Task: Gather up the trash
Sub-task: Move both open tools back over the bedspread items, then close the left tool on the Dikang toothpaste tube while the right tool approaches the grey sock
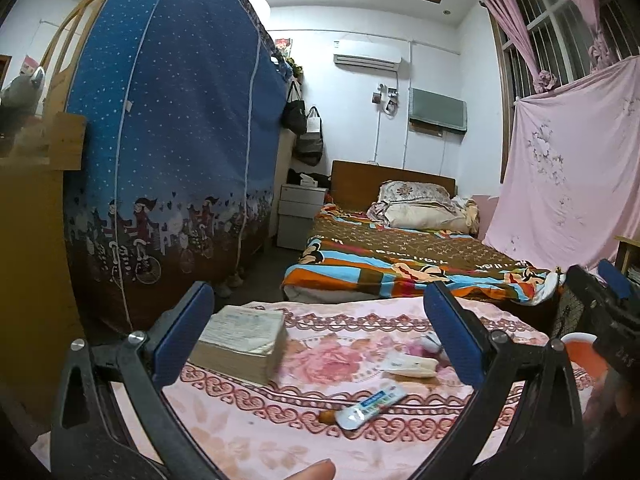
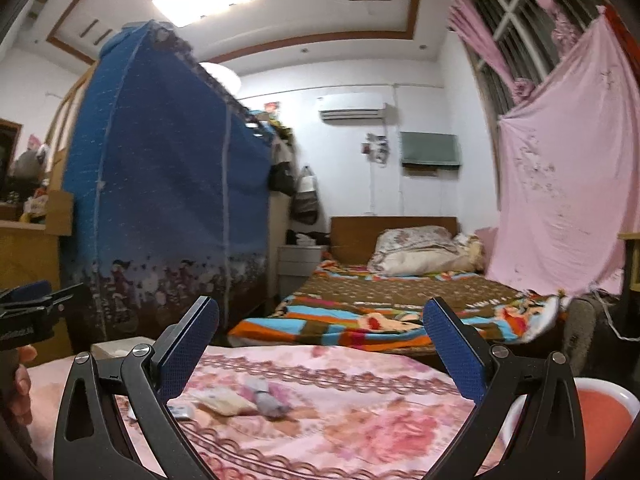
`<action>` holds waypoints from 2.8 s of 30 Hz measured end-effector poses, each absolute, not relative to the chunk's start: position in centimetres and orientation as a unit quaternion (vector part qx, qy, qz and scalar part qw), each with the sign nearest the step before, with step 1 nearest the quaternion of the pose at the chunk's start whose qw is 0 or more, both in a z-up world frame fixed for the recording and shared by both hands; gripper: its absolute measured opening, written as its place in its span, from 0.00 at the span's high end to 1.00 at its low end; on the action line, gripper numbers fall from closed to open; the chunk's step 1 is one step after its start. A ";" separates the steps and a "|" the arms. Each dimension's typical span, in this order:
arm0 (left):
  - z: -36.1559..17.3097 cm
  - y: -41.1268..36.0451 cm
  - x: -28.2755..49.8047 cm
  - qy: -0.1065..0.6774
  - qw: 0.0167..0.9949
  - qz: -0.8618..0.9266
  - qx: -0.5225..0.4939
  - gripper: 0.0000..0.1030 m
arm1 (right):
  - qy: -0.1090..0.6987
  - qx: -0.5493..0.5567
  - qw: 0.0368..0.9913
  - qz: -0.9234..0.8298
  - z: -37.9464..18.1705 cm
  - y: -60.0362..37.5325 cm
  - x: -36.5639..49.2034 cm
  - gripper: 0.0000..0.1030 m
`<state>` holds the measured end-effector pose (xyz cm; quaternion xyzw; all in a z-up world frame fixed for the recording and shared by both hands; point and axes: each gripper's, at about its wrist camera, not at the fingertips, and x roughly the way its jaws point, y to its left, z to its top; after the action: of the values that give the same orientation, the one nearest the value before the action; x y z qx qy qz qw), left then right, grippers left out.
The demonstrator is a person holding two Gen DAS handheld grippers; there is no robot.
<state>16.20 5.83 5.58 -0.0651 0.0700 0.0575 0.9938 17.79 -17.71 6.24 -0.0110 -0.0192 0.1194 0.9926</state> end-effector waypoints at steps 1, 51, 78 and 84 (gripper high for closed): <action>5.4 6.0 16.3 0.072 0.994 0.057 -0.065 0.11 | -0.012 -0.017 0.991 0.133 6.1 -17.1 18.2 0.00; -0.7 4.2 23.9 0.362 0.920 -0.131 -0.071 0.69 | 0.285 -0.051 0.922 0.257 0.8 -12.9 27.2 0.49; -2.3 6.4 24.6 0.392 0.904 -0.110 -0.130 0.95 | 0.345 -0.071 0.891 0.285 -0.3 -10.8 29.3 0.49; -2.4 6.7 24.6 0.390 0.903 -0.106 -0.146 0.95 | 0.355 -0.106 0.883 0.288 -0.4 -8.7 30.4 0.49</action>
<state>24.58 6.67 -2.45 -0.1459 0.3898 -0.1056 0.9031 30.36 -8.74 -0.42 -0.1059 0.3547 0.2880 0.8832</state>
